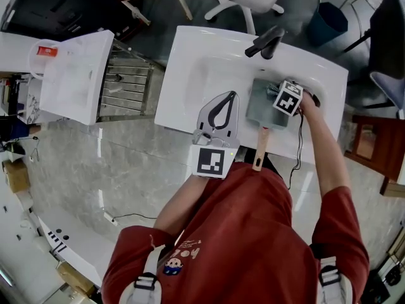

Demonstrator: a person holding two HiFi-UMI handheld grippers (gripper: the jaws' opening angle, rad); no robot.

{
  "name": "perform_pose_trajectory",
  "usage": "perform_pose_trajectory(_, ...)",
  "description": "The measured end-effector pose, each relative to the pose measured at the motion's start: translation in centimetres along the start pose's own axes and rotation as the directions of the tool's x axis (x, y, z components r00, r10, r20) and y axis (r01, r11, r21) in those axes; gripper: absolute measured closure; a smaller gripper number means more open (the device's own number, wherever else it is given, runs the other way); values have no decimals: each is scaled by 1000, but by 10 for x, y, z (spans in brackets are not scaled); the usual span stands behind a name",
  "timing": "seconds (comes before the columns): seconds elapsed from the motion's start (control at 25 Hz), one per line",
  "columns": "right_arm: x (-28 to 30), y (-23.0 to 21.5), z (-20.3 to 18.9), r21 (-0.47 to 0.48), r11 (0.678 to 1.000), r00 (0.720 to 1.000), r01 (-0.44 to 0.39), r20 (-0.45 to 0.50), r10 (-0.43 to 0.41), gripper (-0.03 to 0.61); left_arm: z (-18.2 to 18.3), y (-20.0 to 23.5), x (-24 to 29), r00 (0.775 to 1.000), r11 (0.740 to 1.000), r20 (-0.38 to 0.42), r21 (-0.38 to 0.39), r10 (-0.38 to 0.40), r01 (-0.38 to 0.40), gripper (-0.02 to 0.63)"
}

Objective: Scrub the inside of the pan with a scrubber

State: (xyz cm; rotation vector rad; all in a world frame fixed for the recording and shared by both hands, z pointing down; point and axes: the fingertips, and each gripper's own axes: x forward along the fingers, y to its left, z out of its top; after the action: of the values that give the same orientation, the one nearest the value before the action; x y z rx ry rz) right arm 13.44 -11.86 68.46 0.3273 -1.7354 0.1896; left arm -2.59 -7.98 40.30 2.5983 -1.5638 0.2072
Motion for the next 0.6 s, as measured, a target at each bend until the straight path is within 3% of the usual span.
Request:
perform_pose_trajectory(0.24,-55,-2,9,139,985,973,100,191,-126,419,5,-6,6,1000,1000,14,5,-23,23,600)
perform_pose_trajectory(0.44,-112,4,9,289,941,908,176,322,-269,415,7,-8,13,999,999,16,10,-36,35,600)
perform_pose_trajectory(0.6,-154,11,9,432,880,832,199,400,-385,410,10,-10,18,999,999,24,10,-44,44,600)
